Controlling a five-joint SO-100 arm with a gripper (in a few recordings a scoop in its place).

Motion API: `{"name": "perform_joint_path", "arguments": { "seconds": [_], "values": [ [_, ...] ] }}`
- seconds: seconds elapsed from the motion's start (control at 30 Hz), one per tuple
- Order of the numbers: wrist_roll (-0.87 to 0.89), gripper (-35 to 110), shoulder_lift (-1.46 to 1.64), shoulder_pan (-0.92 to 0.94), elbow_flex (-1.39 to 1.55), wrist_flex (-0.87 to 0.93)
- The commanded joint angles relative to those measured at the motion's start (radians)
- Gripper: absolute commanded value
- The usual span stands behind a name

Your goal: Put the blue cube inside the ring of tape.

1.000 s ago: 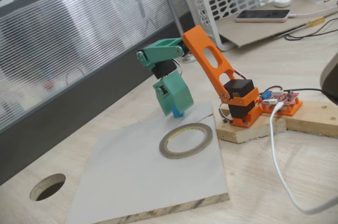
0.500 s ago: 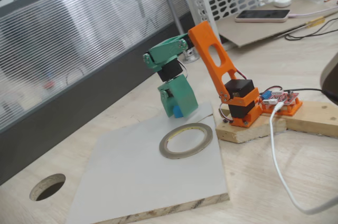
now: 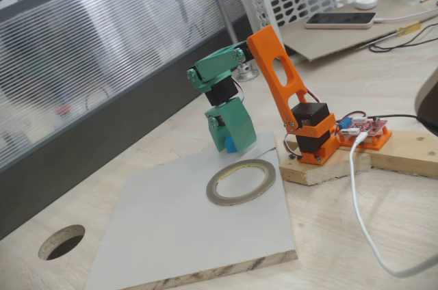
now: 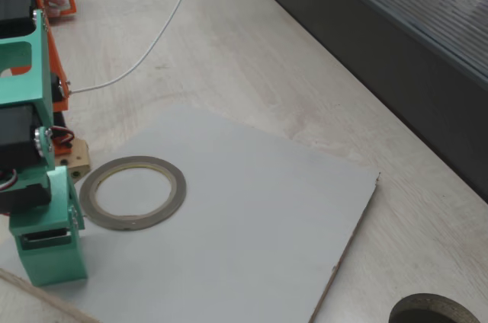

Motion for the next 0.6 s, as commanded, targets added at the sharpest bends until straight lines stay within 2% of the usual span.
{"name": "perform_joint_path", "arguments": {
  "seconds": [0.0,0.2,0.57],
  "values": [
    [0.009,38,0.049,0.009,0.002,0.006],
    [0.009,25,0.049,0.009,0.0,0.005],
    [0.009,24,0.051,0.009,0.0,0.005]
  ]
}}
